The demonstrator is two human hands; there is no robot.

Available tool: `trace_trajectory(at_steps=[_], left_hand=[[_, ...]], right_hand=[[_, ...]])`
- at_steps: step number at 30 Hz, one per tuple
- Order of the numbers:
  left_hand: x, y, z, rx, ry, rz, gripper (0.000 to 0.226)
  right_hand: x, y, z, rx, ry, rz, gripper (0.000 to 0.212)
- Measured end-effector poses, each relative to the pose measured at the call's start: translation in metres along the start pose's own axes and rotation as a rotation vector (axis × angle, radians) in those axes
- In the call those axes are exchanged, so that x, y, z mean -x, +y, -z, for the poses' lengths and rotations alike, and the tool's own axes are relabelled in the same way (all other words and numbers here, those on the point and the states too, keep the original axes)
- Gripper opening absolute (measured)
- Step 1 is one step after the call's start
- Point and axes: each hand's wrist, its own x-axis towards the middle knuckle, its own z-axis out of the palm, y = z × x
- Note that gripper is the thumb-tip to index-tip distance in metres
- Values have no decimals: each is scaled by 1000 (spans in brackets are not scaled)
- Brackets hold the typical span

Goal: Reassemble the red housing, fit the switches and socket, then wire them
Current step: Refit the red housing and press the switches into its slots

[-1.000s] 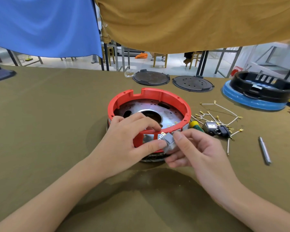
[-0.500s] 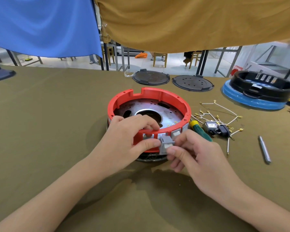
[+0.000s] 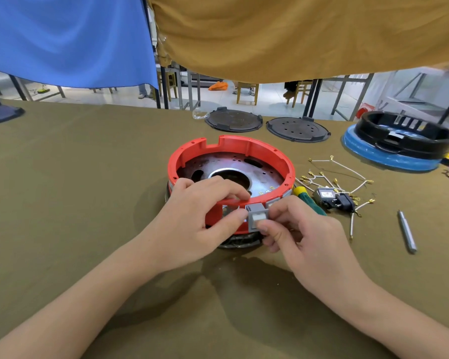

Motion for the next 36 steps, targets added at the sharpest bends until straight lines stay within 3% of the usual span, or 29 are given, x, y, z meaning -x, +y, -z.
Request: trace_trajectory(at_steps=[8,16,28,36], left_hand=[[1,-1,-5,-73,0,-20,39],[0,-4,-9,-90,36,-6,36],[0,-7,-11,-95,40,-13,41],[-1,-5,-11,-130,42,-39,35]], right_hand=[[-7,7,3,197,-38,84,13],[-13,16,9,243,-148,209,14],[-22,20,17,237,-260,200,12],[-19,12,13,379,-134,200,15]])
